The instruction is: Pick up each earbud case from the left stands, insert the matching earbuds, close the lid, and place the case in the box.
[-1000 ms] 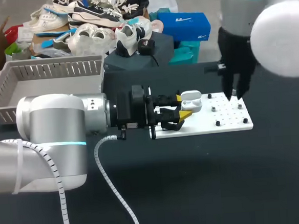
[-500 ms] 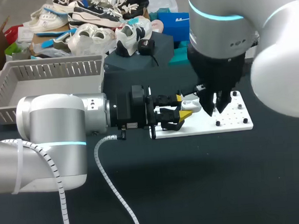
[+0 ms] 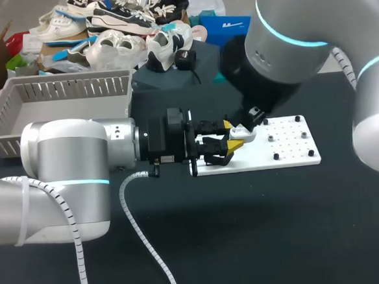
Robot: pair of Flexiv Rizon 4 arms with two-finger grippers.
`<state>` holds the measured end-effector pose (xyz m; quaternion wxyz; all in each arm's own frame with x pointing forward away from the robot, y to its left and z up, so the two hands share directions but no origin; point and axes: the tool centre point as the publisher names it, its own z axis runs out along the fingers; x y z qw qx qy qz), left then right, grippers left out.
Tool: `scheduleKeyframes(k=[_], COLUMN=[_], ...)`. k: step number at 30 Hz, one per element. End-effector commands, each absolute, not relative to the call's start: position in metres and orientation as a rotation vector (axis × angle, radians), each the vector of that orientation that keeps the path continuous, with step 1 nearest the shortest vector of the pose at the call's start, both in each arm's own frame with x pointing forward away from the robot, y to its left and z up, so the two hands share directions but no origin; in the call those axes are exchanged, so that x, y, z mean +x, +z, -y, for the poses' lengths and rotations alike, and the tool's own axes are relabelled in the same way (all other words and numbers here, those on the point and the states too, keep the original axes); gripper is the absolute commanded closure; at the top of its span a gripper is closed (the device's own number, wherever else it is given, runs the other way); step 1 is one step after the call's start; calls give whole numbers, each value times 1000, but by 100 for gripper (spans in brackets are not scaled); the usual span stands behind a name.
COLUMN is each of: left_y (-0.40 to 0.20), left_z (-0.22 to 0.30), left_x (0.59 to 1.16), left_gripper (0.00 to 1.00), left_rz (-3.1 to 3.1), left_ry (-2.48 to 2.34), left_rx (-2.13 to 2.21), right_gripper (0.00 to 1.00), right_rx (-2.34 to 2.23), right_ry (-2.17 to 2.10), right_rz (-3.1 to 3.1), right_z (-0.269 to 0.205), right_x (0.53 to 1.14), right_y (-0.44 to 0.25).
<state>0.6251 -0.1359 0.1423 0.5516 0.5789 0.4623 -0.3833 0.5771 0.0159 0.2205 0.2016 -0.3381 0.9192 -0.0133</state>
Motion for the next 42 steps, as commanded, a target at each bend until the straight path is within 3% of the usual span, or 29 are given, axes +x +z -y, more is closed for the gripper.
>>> scheduleKeyframes(k=[1, 42], left_y=[142, 142], left_z=[136, 136], left_x=[624, 624], left_gripper=[100, 100], left_rz=[-1093, -1093], left_ry=[-904, -904], left_rx=[1365, 1365], right_gripper=[100, 100], right_rx=[-977, -1066], right_ry=[-36, -8], right_rz=[-2547, -2585], right_z=[-23, -21], right_x=[589, 605], right_y=[213, 187])
